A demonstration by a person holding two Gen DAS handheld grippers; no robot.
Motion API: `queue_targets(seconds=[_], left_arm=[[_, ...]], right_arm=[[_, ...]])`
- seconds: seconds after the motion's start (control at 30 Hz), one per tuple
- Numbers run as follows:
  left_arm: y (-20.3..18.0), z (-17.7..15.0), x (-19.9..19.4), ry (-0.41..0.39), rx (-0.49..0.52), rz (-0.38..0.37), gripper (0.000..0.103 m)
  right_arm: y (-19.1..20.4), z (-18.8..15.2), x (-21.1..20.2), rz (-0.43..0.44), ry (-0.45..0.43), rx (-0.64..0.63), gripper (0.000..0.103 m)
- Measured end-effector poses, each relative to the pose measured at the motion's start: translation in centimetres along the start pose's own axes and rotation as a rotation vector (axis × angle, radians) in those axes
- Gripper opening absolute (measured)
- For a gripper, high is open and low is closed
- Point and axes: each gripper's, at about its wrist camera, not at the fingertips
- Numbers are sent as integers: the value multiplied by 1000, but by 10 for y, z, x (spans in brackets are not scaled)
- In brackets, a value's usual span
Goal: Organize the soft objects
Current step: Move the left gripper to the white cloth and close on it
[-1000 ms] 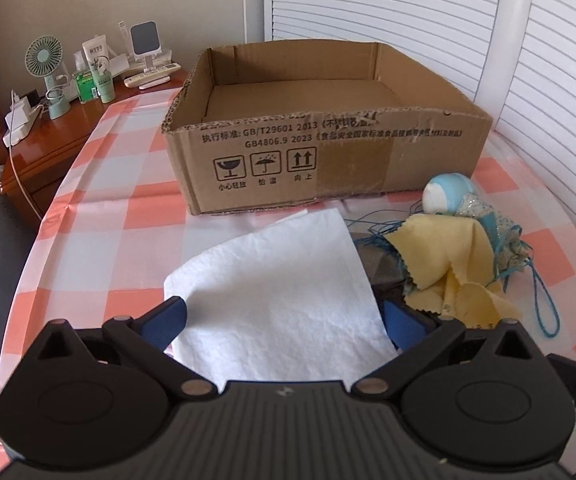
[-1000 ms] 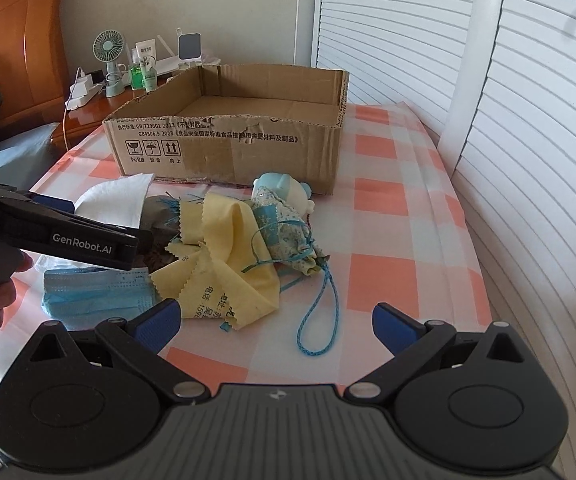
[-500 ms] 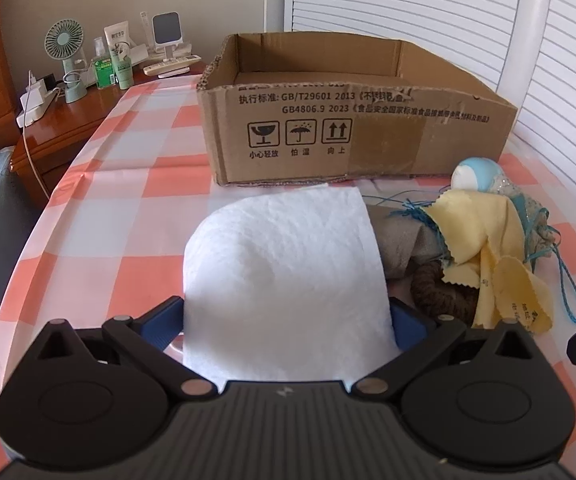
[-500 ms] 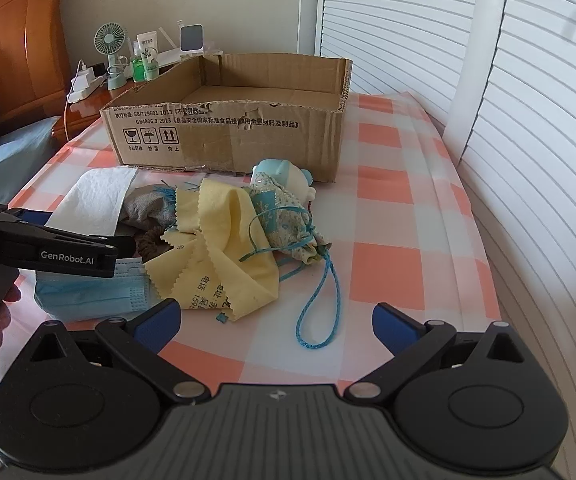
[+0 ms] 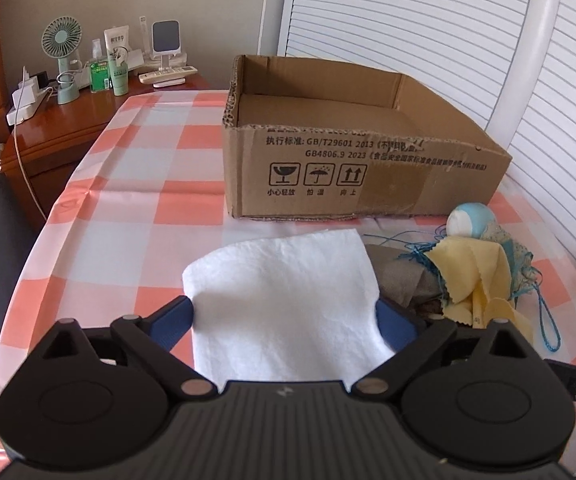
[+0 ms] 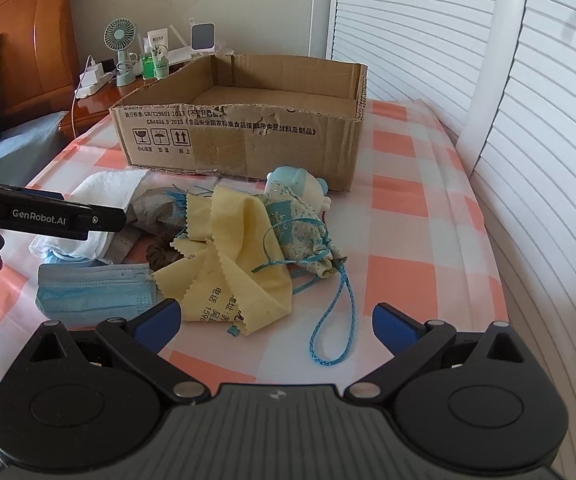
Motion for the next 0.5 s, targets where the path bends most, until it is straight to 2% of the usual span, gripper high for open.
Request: queue_targets(seconds=[0.03, 0.1, 0.23, 0.3, 0.5], left_arm=[[1, 0, 0, 1, -3, -4, 90], [4, 0, 1, 6, -18, -10, 78], [8, 0, -1, 5, -40, -25, 64], [7, 2, -4, -5, -40, -23, 51], [6, 7, -13, -21, -17, -17, 29]], right_arm=[[1, 0, 0, 2, 1, -2, 103], [2, 0, 0, 6, 1, -7, 103], [5, 0, 1, 3, 6, -18, 103], [6, 1, 1, 4, 8, -21, 103], [8, 1, 0, 7, 4, -27, 103]])
Point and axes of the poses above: each gripper's, at about its wrist camera, not at the fingertips, and x roughly the way its jaws point, y to its left, z to its top, and after that the axes turned 8 degrees about -x, right-handed
